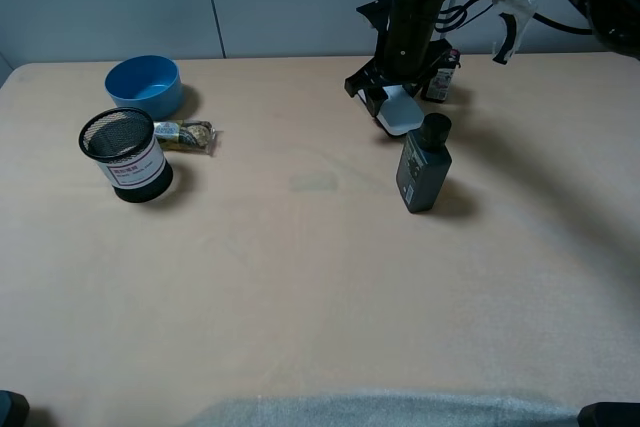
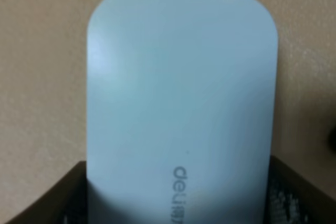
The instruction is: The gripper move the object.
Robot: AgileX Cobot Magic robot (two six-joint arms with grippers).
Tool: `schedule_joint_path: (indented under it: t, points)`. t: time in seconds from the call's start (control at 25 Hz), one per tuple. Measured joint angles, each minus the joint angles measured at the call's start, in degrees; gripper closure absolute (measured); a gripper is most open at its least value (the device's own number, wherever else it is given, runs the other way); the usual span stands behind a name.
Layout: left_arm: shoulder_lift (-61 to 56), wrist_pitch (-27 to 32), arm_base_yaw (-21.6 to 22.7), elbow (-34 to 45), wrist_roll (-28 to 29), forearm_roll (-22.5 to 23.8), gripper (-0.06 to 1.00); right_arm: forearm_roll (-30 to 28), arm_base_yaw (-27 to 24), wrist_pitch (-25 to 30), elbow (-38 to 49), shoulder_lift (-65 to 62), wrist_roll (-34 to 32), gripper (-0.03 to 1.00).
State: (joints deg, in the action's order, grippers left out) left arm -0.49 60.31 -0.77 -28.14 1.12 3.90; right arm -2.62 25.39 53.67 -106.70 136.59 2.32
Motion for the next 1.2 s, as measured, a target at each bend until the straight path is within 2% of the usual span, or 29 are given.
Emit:
schedule_joint_path:
  t: [0.12,0.32,0.48,0.76,1.2]
  points:
    - [0.0,0.0,0.0,0.0,0.0,0.0,0.21,0.7,0.0,0.05,0.0,0.0,0.0,0.49]
    - [0.0,0.0,0.0,0.0,0.0,0.0,0.21,1.36,0.0,0.17,-0.18,0.0,0.0,0.35]
    - [0.0,0.0,0.0,0.0,0.0,0.0,0.21,1.46,0.0,0.25,-0.18,0.0,0.0,0.29]
    - [0.0,0.0,0.0,0.0,0.0,0.0,0.21,1.6,0.0,1.21,-0.18,0.0,-2.32,0.27]
    - [0.0,0.0,0.0,0.0,0.0,0.0,0.21,2.62,0.0,2.09,-0.29,-4.78,-2.32,0.27]
